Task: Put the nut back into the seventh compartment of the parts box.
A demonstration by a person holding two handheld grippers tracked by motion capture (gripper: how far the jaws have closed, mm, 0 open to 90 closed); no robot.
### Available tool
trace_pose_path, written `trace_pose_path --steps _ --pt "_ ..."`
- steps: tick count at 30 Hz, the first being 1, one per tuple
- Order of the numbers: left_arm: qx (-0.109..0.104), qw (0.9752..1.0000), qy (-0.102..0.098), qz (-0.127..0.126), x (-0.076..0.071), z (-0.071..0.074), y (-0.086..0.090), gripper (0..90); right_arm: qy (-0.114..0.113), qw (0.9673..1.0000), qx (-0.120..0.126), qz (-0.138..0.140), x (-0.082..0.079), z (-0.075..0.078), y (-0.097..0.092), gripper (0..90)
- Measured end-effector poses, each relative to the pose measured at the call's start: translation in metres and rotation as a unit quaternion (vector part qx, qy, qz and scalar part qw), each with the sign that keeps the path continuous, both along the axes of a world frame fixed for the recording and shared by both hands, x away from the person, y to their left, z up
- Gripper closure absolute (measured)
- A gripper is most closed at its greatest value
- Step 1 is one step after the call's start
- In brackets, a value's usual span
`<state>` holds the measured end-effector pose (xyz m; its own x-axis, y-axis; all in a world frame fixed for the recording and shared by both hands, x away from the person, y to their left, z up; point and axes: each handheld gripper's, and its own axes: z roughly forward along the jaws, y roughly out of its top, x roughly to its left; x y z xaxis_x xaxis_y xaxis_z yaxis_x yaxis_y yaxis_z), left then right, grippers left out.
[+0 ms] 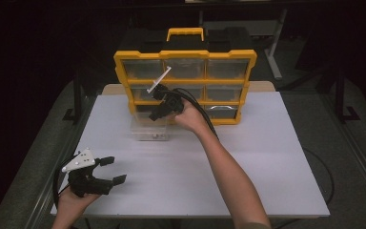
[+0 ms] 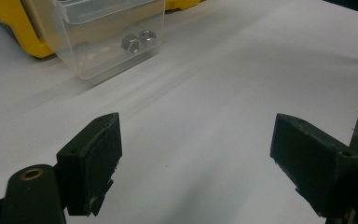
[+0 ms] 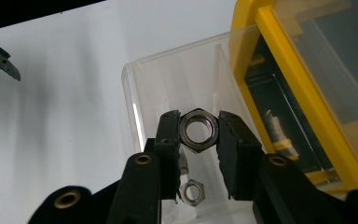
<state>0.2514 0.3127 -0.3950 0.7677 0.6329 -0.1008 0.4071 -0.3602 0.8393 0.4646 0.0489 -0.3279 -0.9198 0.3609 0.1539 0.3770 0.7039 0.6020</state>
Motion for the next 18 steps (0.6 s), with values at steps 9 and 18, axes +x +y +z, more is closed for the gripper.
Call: trace_pose_path --steps 9,18 --pt "0.001 1.0000 0.001 0.001 0.0001 -0.0002 0.0004 15.9 0.000 1.0000 -0.006 -0.001 0.0044 -0.0088 0.0086 69.0" --pt "0.003 1.0000 0.001 0.000 0.0002 0.0002 0.0008 15.8 0.001 1.0000 -0.004 -0.004 0.0059 -0.0095 0.0081 68.9"
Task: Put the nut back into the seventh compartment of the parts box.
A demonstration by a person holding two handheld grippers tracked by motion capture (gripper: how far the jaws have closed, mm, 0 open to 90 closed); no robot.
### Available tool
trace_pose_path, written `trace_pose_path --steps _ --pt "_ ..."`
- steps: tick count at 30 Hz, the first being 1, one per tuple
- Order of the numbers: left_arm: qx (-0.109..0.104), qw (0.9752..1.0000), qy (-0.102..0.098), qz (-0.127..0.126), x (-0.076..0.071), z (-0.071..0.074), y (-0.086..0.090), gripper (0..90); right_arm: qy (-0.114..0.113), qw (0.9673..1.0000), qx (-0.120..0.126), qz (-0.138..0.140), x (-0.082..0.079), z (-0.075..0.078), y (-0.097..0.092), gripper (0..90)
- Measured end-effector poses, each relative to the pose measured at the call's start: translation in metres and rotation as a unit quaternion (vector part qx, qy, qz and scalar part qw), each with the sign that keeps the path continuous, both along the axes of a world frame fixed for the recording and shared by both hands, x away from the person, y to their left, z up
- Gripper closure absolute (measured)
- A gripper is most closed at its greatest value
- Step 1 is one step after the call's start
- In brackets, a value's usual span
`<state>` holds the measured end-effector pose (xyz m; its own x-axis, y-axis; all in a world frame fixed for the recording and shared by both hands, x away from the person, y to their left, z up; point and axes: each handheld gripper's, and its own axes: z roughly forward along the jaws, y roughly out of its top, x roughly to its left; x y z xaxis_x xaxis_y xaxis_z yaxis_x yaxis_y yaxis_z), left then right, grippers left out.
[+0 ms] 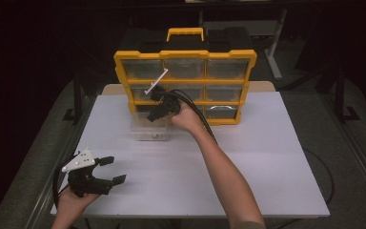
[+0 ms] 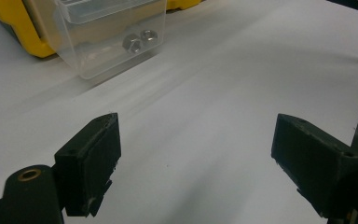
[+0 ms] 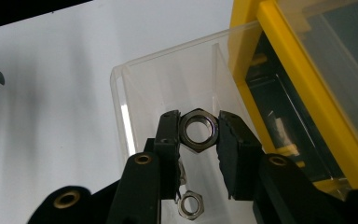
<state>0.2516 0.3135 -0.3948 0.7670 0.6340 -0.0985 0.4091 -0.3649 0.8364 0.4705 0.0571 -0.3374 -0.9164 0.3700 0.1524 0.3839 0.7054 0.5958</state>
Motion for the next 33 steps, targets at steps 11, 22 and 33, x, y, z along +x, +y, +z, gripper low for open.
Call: trace_pose_path --steps 11,22,33 --pt "-0.010 0.9999 -0.001 0.006 0.001 -0.001 -0.001 15.8 -0.003 0.9999 0.014 -0.005 0.000 0.006 -0.004 65.6" --pt "-0.012 0.9999 -0.001 0.008 0.001 0.000 0.000 15.8 -0.018 0.9977 0.059 0.030 -0.007 0.014 -0.019 57.2" --pt "-0.014 0.9999 -0.001 0.007 0.002 -0.001 -0.002 15.8 -0.033 0.9944 0.100 0.006 -0.029 0.014 -0.063 38.8"
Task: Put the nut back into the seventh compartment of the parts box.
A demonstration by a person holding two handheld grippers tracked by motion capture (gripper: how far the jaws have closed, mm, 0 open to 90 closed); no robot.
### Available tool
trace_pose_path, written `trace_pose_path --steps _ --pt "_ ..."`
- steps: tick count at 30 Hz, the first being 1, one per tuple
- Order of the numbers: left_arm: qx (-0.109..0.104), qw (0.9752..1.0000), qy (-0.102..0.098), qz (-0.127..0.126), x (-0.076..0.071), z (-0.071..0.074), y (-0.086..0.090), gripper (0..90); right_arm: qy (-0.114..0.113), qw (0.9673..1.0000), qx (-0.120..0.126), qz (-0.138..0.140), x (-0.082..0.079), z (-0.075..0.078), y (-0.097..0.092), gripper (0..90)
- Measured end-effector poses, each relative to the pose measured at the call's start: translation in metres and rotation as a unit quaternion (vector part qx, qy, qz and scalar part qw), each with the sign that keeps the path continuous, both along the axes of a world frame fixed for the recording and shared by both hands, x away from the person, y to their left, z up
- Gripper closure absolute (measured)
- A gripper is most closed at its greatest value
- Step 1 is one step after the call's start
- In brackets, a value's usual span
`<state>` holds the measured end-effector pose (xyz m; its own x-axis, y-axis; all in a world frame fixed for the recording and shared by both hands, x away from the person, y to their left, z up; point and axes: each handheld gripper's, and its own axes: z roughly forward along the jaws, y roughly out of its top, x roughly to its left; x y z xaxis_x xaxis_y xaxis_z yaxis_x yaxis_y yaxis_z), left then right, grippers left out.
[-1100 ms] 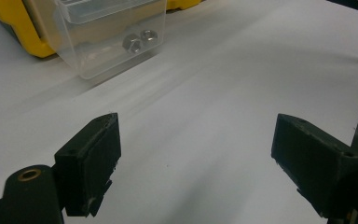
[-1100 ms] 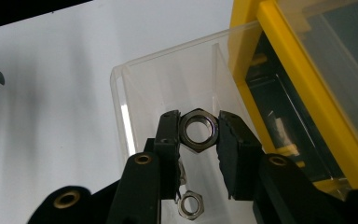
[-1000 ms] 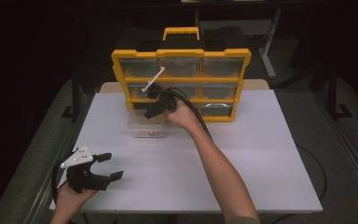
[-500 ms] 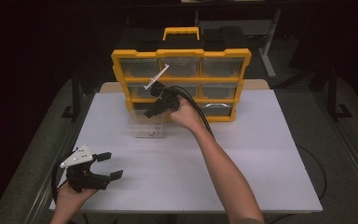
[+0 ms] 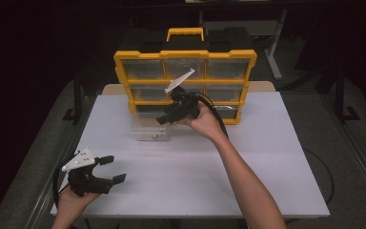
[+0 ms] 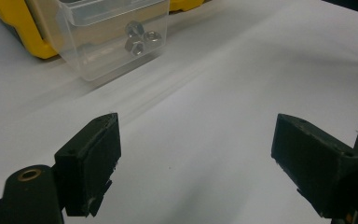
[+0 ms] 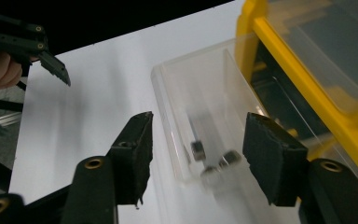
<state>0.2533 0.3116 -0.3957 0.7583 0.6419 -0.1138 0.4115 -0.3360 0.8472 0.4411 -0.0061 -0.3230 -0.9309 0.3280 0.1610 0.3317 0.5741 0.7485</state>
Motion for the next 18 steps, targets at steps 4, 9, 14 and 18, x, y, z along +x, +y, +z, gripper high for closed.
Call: trace_pose_path --steps 4,9,14,18 --pt "0.002 1.0000 0.000 -0.004 0.000 0.000 -0.002 15.8 -0.005 0.9996 0.021 -0.018 -0.011 0.000 -0.025 35.1" --pt "0.002 1.0000 0.003 -0.003 -0.001 -0.001 -0.003 15.8 -0.010 0.9989 0.025 -0.039 -0.025 -0.005 -0.050 30.7" --pt "0.004 1.0000 0.002 -0.003 0.000 -0.002 -0.002 15.8 -0.010 0.9978 0.038 -0.053 -0.039 -0.009 -0.072 28.2" --pt "0.000 1.0000 0.001 -0.002 -0.002 -0.003 -0.003 15.8 -0.009 0.9973 0.035 -0.063 -0.048 -0.015 -0.087 26.2"
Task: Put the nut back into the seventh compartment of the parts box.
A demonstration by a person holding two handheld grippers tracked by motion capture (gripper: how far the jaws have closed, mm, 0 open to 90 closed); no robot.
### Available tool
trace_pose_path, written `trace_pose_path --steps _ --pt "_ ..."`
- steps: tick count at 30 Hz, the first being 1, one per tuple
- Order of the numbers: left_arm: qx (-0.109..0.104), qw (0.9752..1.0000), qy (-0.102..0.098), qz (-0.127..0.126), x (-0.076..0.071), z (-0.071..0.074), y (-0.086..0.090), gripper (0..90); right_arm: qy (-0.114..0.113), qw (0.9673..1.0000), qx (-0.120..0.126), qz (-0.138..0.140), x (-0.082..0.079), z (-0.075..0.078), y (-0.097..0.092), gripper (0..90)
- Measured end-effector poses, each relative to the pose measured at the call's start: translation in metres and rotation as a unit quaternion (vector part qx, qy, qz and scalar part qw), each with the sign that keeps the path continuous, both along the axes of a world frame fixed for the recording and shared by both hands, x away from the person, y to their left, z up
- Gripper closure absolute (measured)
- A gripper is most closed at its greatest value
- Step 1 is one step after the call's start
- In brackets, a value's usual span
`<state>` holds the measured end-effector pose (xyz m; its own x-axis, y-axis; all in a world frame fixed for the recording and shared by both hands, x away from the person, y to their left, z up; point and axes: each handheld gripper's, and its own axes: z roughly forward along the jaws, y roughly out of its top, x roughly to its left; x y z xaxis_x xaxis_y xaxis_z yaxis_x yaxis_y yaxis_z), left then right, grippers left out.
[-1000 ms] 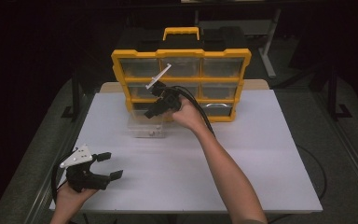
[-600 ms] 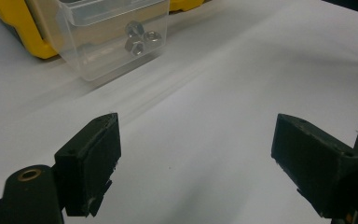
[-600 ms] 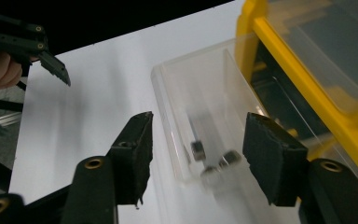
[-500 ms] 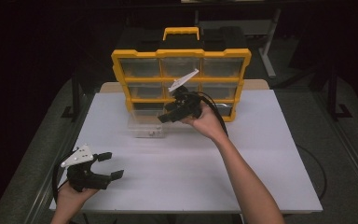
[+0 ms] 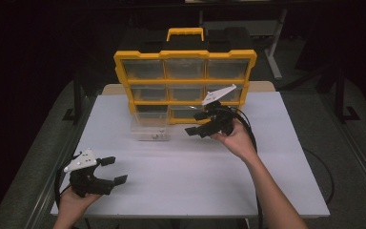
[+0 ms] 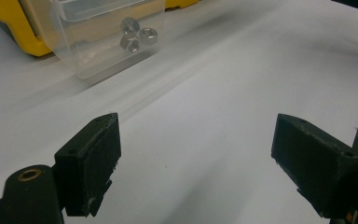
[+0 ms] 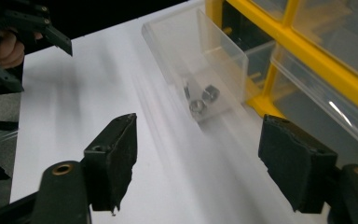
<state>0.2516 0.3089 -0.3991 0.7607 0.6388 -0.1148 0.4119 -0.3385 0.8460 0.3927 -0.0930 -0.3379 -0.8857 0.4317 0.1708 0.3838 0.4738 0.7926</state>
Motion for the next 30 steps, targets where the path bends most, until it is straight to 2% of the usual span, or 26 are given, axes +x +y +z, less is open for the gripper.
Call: trace_pose_path --steps 5,9,17,30 --pt "-0.003 1.0000 0.002 -0.002 0.000 -0.001 -0.001 15.8 -0.003 0.9999 0.000 -0.016 -0.011 -0.007 -0.018 24.1" --pt "0.006 1.0000 -0.001 -0.007 0.001 -0.002 0.000 15.8 -0.003 0.9996 0.000 -0.027 -0.018 -0.014 -0.031 22.2" --pt "0.008 0.9999 0.001 -0.008 0.001 -0.004 -0.003 15.8 0.001 0.9987 -0.002 -0.050 -0.032 -0.029 -0.055 18.9" --pt "0.012 0.9999 -0.001 -0.005 0.000 -0.005 -0.003 15.8 0.001 0.9952 0.006 -0.098 -0.055 -0.051 -0.093 15.5"
